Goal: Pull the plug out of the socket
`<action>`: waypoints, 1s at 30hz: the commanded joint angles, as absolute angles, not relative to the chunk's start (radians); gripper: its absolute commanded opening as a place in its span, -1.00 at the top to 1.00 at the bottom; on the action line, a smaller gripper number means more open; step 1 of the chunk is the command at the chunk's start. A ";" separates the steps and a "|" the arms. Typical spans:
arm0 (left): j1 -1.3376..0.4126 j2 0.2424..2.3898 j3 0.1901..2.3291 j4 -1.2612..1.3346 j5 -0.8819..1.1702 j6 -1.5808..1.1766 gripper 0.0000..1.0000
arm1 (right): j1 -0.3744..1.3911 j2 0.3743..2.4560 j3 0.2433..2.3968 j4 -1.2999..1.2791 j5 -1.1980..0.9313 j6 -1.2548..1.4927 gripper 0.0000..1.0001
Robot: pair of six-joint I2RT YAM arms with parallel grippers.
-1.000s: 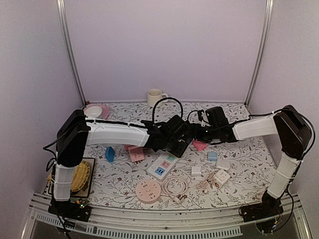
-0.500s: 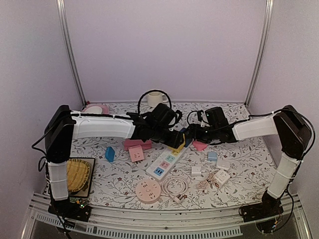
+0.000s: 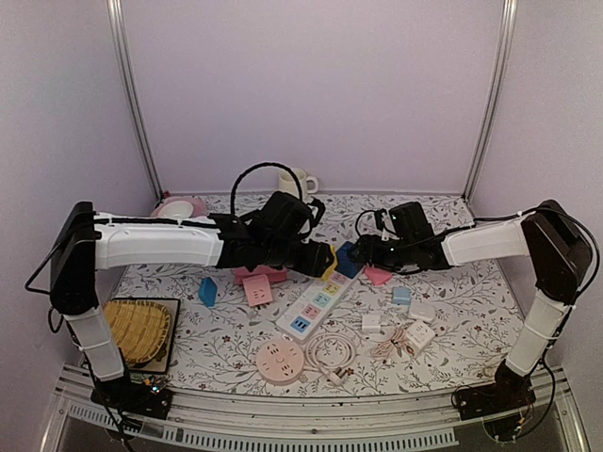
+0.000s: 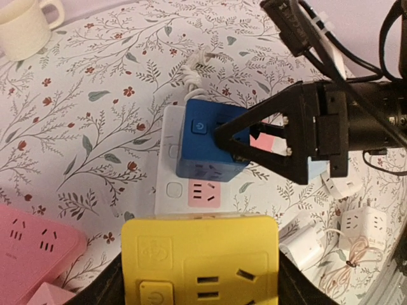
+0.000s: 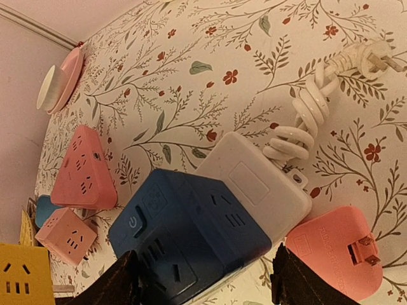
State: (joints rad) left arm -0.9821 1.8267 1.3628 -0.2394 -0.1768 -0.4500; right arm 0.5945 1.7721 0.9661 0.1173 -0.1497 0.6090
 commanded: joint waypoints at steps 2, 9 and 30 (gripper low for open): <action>-0.961 1.676 1.239 -0.155 -0.233 -0.519 0.44 | 0.594 1.722 0.936 -0.012 -0.115 0.585 -0.44; -0.957 1.523 1.037 -0.157 -0.213 -0.620 0.44 | 0.594 1.682 0.944 -0.022 -0.119 0.580 -0.44; -0.796 1.412 0.689 -0.106 -0.163 -0.772 0.42 | 0.594 1.617 0.959 -0.056 -0.108 0.571 -0.45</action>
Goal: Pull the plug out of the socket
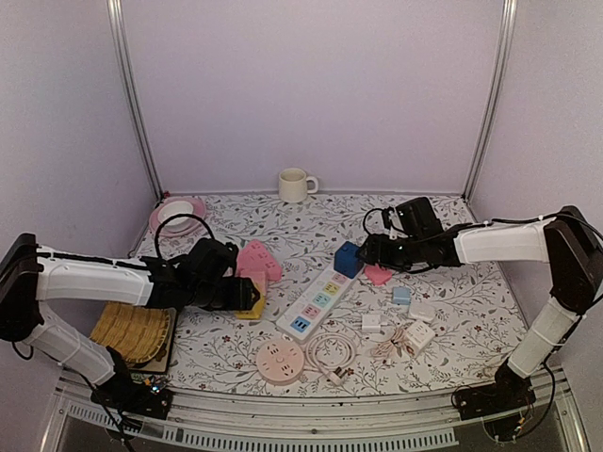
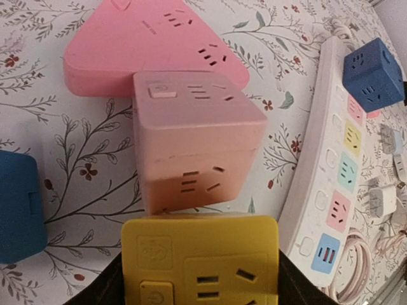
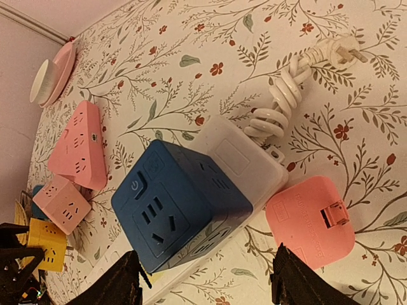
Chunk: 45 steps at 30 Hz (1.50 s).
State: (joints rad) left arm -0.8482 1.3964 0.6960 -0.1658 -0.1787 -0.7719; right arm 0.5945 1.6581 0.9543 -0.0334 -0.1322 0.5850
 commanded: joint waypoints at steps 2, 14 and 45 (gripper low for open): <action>-0.766 1.430 0.687 -0.097 -0.152 -0.761 0.42 | 0.594 1.612 0.952 -0.057 -0.105 0.570 -0.45; -0.698 1.463 0.735 -0.139 -0.149 -0.738 -0.15 | 0.594 1.600 0.944 -0.074 -0.091 0.562 -0.45; -0.895 1.425 0.931 -0.249 -0.318 -0.637 -0.64 | 0.598 1.632 0.973 -0.087 -0.094 0.532 -0.56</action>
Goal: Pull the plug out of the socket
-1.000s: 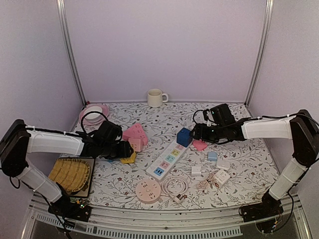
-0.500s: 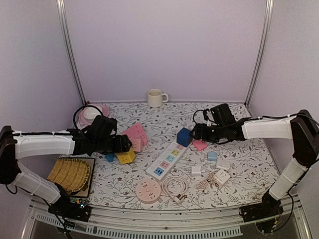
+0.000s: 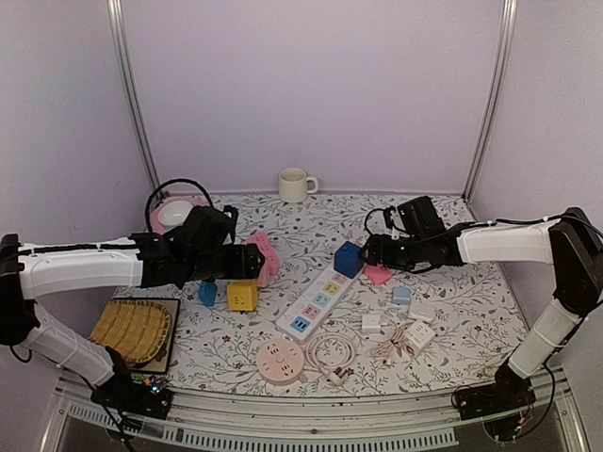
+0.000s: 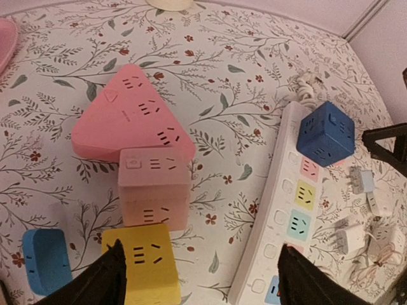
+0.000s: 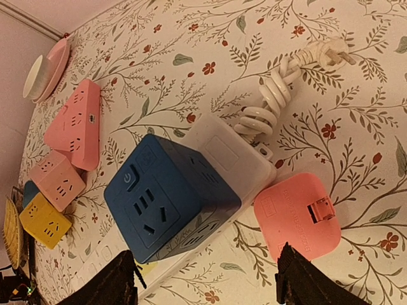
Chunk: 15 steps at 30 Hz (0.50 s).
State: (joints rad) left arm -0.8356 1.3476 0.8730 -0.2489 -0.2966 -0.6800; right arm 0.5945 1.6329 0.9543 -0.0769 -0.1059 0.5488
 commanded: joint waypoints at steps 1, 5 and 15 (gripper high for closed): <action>-0.911 1.454 0.949 -0.249 -0.316 -0.631 -0.64 | 0.600 1.633 0.976 -0.088 -0.093 0.532 -0.59; -0.952 1.561 1.012 -0.247 -0.282 -0.612 -0.63 | 0.614 1.639 0.993 -0.096 -0.081 0.518 -0.70; -1.003 1.749 1.134 -0.229 -0.199 -0.588 -0.63 | 0.649 1.739 1.127 -0.169 -0.035 0.394 -0.89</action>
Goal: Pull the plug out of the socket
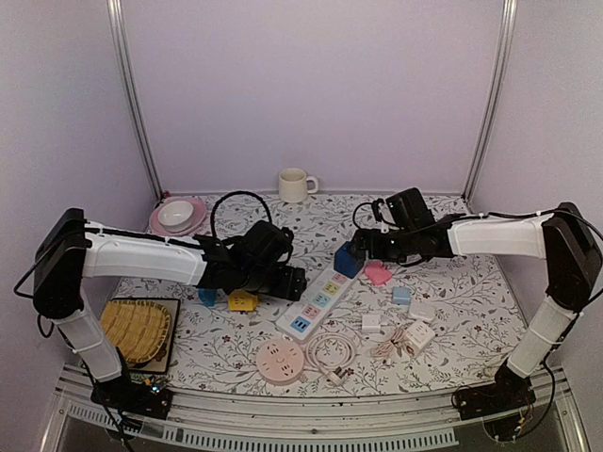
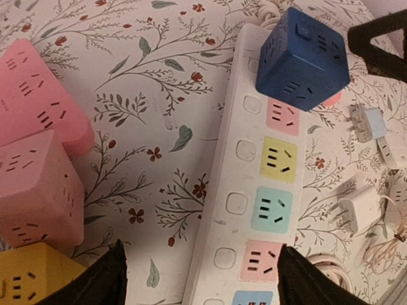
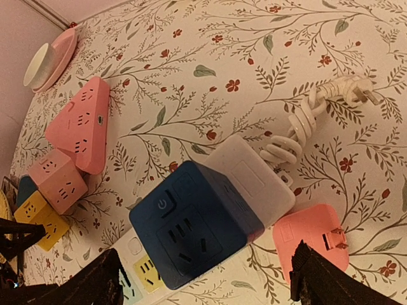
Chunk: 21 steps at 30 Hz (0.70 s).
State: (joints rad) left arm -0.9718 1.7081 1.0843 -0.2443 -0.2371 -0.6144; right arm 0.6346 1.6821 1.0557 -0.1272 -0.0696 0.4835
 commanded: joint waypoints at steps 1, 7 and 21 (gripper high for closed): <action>-1.007 1.760 1.141 -0.229 -0.196 -0.588 -0.63 | 0.649 1.759 1.145 -0.181 -0.036 0.366 -0.89; -1.017 1.775 1.137 -0.229 -0.190 -0.597 -0.63 | 0.652 1.828 1.199 -0.193 -0.049 0.237 -0.89; -1.017 1.760 1.124 -0.242 -0.219 -0.593 -0.63 | 0.698 1.911 1.259 -0.218 0.018 0.164 -0.78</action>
State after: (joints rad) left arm -1.0069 1.7695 1.1267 -0.2447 -0.2039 -0.6022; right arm 0.6888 1.8885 1.2270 -0.1978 -0.0212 0.1921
